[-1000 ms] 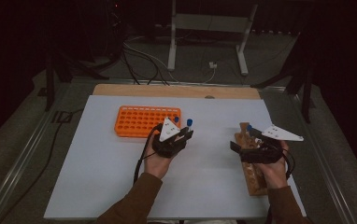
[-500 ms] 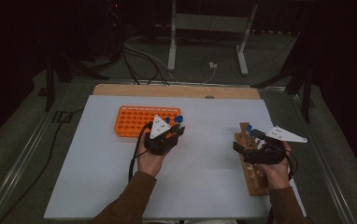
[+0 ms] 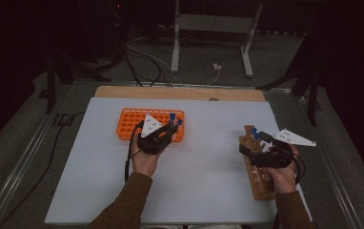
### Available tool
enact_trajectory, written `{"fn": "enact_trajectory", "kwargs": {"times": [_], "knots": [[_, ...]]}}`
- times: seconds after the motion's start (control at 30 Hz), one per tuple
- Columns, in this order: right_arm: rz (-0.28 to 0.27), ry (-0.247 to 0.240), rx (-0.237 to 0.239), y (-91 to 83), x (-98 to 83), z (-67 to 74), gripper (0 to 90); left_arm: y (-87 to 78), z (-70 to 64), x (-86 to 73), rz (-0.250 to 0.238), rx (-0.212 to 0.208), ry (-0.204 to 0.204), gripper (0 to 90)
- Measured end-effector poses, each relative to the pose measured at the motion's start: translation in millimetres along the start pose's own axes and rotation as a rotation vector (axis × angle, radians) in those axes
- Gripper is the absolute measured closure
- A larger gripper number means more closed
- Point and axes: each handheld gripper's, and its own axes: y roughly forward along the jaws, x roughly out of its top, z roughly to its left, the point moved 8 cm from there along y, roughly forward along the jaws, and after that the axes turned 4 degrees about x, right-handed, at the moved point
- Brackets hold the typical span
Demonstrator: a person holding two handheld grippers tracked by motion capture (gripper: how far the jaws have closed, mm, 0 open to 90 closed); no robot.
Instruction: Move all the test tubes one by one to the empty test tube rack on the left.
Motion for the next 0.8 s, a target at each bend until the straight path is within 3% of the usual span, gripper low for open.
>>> {"fn": "enact_trajectory", "kwargs": {"times": [0.4,0.8], "knots": [[-0.001,0.005,-0.004,1.4,-1.1,-1.3,0.0,12.1,27.4,-6.7,0.0,0.076,0.005,78.2],[-0.015,0.008,-0.009,-0.3,0.6,-2.6,0.0,26.4,43.7,-15.4,0.007,0.107,-0.018,78.2]]}}
